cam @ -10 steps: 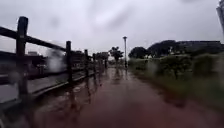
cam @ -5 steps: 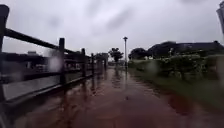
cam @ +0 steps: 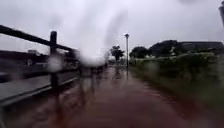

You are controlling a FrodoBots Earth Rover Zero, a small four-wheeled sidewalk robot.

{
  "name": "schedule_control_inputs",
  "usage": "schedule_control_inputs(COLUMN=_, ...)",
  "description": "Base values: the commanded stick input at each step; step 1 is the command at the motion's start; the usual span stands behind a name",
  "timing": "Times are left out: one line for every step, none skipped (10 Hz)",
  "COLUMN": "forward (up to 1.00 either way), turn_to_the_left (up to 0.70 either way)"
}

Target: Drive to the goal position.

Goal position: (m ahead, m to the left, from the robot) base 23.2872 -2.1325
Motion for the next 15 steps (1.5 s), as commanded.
schedule_control_inputs(forward=1.0, turn_to_the_left=0.01)
schedule_control_inputs(forward=1.0, turn_to_the_left=0.01)
schedule_control_inputs(forward=1.0, turn_to_the_left=0.01)
schedule_control_inputs(forward=1.0, turn_to_the_left=0.01)
schedule_control_inputs(forward=1.0, turn_to_the_left=0.01)
schedule_control_inputs(forward=1.0, turn_to_the_left=0.01)
schedule_control_inputs(forward=1.0, turn_to_the_left=0.01)
schedule_control_inputs(forward=1.0, turn_to_the_left=0.01)
schedule_control_inputs(forward=1.0, turn_to_the_left=0.01)
schedule_control_inputs(forward=1.0, turn_to_the_left=0.01)
schedule_control_inputs(forward=1.0, turn_to_the_left=0.01)
schedule_control_inputs(forward=1.0, turn_to_the_left=0.01)
schedule_control_inputs(forward=1.0, turn_to_the_left=0.01)
schedule_control_inputs(forward=1.0, turn_to_the_left=0.01)
schedule_control_inputs(forward=0.98, turn_to_the_left=0.01)
